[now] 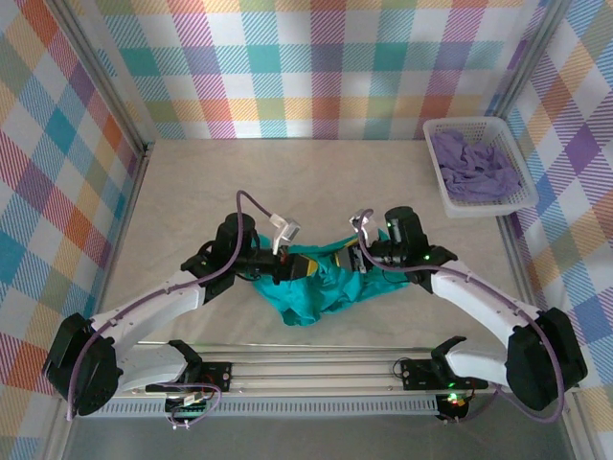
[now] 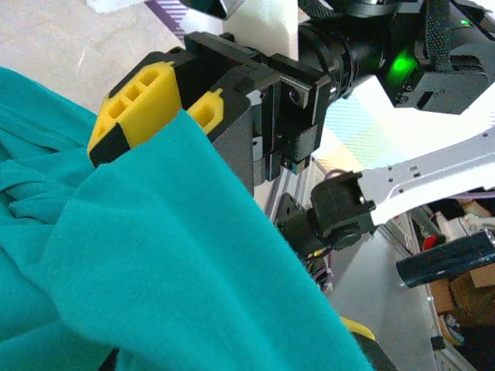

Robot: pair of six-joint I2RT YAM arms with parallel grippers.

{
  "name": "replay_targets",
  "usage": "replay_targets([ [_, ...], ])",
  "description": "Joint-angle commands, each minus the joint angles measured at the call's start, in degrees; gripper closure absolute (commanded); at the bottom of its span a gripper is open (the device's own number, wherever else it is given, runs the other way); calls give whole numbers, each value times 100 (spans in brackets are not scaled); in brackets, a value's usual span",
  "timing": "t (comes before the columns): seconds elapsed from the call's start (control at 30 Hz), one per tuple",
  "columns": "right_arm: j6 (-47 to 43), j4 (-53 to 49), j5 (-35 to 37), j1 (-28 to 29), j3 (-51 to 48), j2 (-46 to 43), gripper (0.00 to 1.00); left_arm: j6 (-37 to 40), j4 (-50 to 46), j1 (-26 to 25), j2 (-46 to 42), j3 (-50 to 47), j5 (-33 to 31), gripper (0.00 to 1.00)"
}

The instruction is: Fold the inside-out t-shirt

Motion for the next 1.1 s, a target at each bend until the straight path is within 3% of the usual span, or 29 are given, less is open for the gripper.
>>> replay_targets([
  [0.0, -84, -1072, 1116, 39, 426, -59, 60, -274, 438, 112, -71, 11, 8, 100],
  [0.2, -703, -835, 858, 189, 57, -1001, 54, -481, 191, 307, 46, 106, -389, 100],
  [0.5, -1074, -550, 724, 591, -138, -1555, 55, -493, -7, 397, 45, 158, -473, 100],
  [0.67, -1285, -452, 437, 1145, 61, -1093, 67, -495, -52, 412, 7, 152, -465, 100],
  [1.07, -1187, -327, 970, 1185, 575, -50, 64, -405, -142, 422, -33, 152, -403, 100],
])
